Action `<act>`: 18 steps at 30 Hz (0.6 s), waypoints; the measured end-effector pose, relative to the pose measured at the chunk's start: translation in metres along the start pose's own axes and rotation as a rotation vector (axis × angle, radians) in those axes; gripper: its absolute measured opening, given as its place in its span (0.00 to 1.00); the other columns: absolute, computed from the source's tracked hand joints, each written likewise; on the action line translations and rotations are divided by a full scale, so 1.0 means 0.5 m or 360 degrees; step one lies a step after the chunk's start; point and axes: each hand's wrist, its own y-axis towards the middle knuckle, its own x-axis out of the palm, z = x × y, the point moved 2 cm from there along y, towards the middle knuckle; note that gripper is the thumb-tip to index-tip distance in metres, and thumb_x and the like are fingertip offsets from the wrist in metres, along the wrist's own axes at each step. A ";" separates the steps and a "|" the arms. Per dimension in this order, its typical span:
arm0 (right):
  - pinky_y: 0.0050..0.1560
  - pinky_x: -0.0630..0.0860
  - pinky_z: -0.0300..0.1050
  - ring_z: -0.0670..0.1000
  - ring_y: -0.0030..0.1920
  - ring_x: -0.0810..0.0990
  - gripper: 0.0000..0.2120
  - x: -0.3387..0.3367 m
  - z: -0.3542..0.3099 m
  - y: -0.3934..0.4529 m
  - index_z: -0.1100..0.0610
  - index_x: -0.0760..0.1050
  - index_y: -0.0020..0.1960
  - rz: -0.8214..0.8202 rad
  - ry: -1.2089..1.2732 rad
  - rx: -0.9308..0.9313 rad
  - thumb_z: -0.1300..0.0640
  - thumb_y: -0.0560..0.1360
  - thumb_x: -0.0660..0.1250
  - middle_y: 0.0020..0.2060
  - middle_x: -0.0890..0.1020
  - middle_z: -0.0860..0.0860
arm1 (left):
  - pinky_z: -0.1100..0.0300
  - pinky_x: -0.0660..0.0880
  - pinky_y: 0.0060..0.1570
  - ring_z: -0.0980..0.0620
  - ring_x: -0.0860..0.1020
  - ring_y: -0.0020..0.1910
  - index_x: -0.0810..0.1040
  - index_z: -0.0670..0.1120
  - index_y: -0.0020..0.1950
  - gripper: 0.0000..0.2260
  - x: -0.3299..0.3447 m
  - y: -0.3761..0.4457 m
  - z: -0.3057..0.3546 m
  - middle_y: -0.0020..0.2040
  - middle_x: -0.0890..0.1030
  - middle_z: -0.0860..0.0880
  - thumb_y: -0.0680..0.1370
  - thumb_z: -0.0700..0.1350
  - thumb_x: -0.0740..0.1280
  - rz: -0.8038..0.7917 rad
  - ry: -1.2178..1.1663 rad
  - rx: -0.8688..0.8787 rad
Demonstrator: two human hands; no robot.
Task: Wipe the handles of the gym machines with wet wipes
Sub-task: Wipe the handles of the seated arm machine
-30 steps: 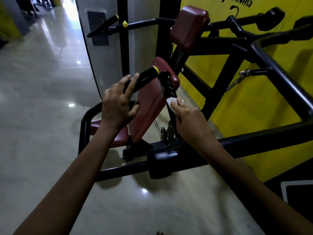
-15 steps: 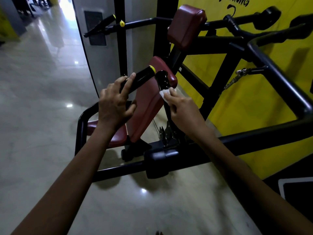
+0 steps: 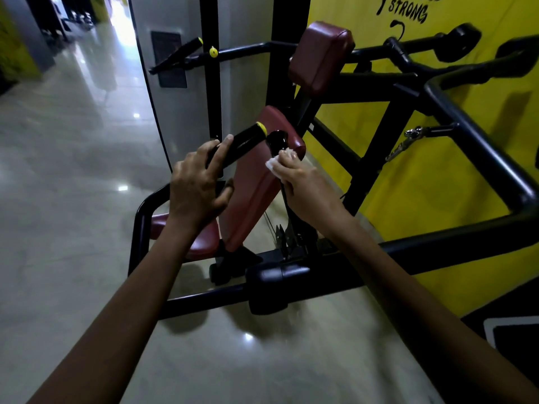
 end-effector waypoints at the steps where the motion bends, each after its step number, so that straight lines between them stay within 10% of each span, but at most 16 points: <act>1: 0.72 0.59 0.47 0.51 0.75 0.53 0.21 0.000 0.005 -0.007 0.55 0.66 0.71 -0.0021 -0.0006 -0.0024 0.67 0.80 0.52 0.74 0.61 0.54 | 0.49 0.72 0.43 0.39 0.75 0.50 0.61 0.48 0.74 0.32 0.001 0.000 0.000 0.61 0.75 0.41 0.70 0.51 0.61 0.0001 -0.0002 -0.0004; 18: 0.72 0.61 0.47 0.52 0.73 0.60 0.21 -0.009 0.018 -0.006 0.55 0.67 0.70 0.0074 0.0138 0.0053 0.67 0.80 0.55 0.73 0.63 0.54 | 0.49 0.71 0.43 0.40 0.74 0.49 0.62 0.45 0.74 0.33 0.000 0.000 -0.001 0.60 0.74 0.42 0.69 0.51 0.61 0.0007 -0.0057 -0.0030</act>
